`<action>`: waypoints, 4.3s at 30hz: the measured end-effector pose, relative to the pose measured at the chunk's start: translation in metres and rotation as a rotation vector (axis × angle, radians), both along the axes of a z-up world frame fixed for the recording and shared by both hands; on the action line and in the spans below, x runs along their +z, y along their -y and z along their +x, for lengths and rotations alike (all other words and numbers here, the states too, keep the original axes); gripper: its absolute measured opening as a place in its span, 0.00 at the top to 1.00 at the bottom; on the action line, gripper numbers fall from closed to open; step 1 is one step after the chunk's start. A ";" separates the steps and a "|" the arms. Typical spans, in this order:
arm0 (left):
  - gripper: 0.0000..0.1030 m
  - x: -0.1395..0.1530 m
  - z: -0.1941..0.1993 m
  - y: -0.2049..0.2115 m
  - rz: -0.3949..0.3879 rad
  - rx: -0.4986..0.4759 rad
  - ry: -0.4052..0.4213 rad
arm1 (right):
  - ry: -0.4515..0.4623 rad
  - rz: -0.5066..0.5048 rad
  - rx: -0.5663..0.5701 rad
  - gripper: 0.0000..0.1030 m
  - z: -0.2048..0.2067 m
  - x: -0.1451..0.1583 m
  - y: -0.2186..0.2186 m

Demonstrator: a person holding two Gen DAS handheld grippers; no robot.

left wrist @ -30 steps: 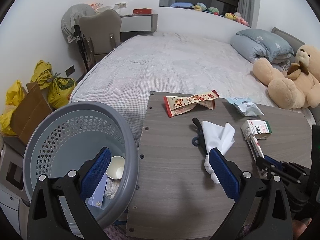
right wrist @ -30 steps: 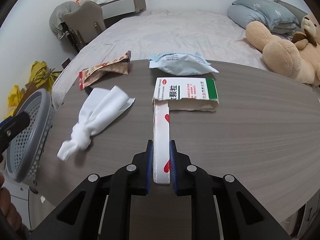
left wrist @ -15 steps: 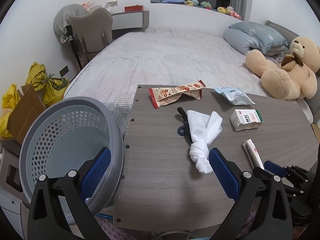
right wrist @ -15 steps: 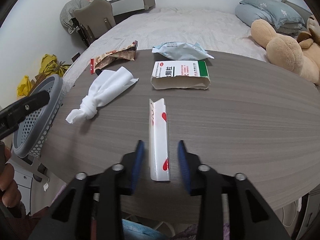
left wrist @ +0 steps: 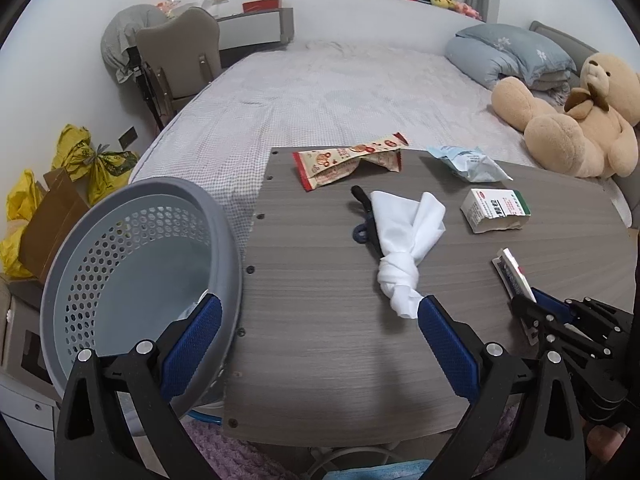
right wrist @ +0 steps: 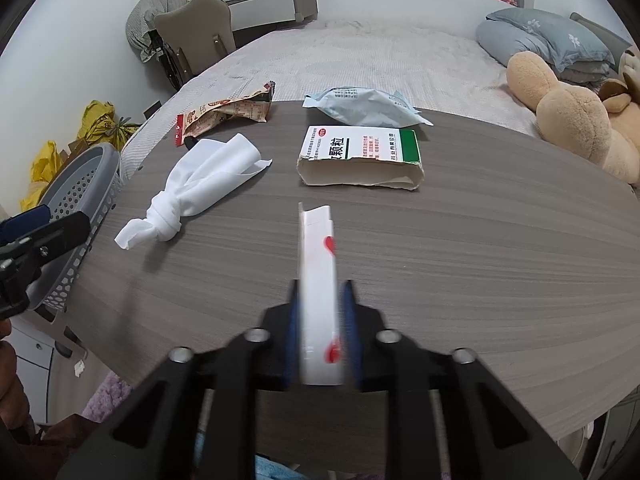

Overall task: Collect trash
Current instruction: 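Grasp the white knotted cloth with the left gripper while the right gripper holds the stick, then carry cloth and stick over the grey basket and open both grippers, then move both tools back over the table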

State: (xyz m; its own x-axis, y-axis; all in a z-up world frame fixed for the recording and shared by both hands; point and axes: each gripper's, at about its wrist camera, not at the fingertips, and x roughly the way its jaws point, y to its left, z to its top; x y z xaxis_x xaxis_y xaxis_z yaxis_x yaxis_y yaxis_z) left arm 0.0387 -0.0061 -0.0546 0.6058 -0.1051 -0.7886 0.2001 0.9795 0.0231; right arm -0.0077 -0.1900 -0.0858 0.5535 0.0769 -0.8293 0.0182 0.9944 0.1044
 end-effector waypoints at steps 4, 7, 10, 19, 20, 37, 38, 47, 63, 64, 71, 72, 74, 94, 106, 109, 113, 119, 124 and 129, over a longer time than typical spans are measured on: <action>0.06 -0.003 0.005 0.012 -0.014 -0.031 -0.020 | 0.020 0.057 -0.024 0.85 -0.004 0.004 0.013; 0.06 -0.007 0.012 0.019 -0.016 -0.042 -0.037 | 0.044 0.088 -0.039 0.85 -0.007 0.012 0.021; 0.06 -0.011 0.019 0.028 -0.019 -0.053 -0.054 | 0.066 0.114 -0.052 0.85 -0.009 0.018 0.030; 0.19 -0.035 0.039 0.050 0.000 -0.050 -0.124 | 0.089 0.187 -0.055 0.85 -0.011 0.018 0.043; 0.21 -0.037 0.041 0.052 0.003 -0.051 -0.133 | 0.090 0.193 -0.054 0.85 -0.011 0.018 0.044; 0.72 -0.037 0.031 0.057 -0.020 -0.071 -0.155 | 0.115 0.244 -0.062 0.85 -0.016 0.018 0.052; 0.72 -0.034 0.028 0.055 -0.022 -0.073 -0.152 | 0.119 0.246 -0.063 0.85 -0.016 0.019 0.052; 0.72 0.002 0.002 0.035 -0.046 -0.067 -0.058 | 0.148 0.237 -0.054 0.85 -0.025 0.035 0.047; 0.72 0.050 -0.006 -0.066 -0.033 0.115 0.145 | 0.217 0.206 0.134 0.85 0.005 0.082 -0.043; 0.72 0.048 -0.006 -0.073 -0.028 0.129 0.146 | 0.213 0.208 0.160 0.85 0.010 0.083 -0.055; 0.72 0.025 0.001 -0.130 -0.027 0.243 0.087 | 0.171 0.209 0.311 0.85 0.037 0.078 -0.126; 0.72 0.021 0.003 -0.138 -0.027 0.258 0.077 | 0.163 0.210 0.329 0.85 0.041 0.077 -0.134; 0.71 0.016 0.005 -0.149 -0.023 0.281 0.059 | 0.145 0.216 0.364 0.85 0.049 0.073 -0.152; 0.70 -0.011 0.019 -0.214 -0.002 0.397 -0.039 | 0.037 0.222 0.549 0.85 0.090 0.044 -0.251; 0.38 -0.004 0.018 -0.218 0.010 0.416 -0.015 | 0.059 0.222 0.530 0.64 0.092 0.046 -0.245; 0.37 -0.003 0.018 -0.218 0.010 0.418 -0.015 | 0.061 0.219 0.527 0.64 0.091 0.046 -0.244; 0.29 -0.002 0.016 -0.219 0.012 0.425 -0.005 | 0.061 0.219 0.524 0.64 0.091 0.048 -0.242; 0.25 0.002 0.012 -0.219 0.010 0.434 0.004 | 0.071 0.212 0.517 0.64 0.087 0.050 -0.238; 0.23 0.004 0.009 -0.220 0.012 0.440 0.013 | 0.079 0.212 0.507 0.60 0.085 0.053 -0.233; 0.20 0.006 0.007 -0.219 0.009 0.438 0.018 | 0.096 0.214 0.493 0.57 0.081 0.057 -0.226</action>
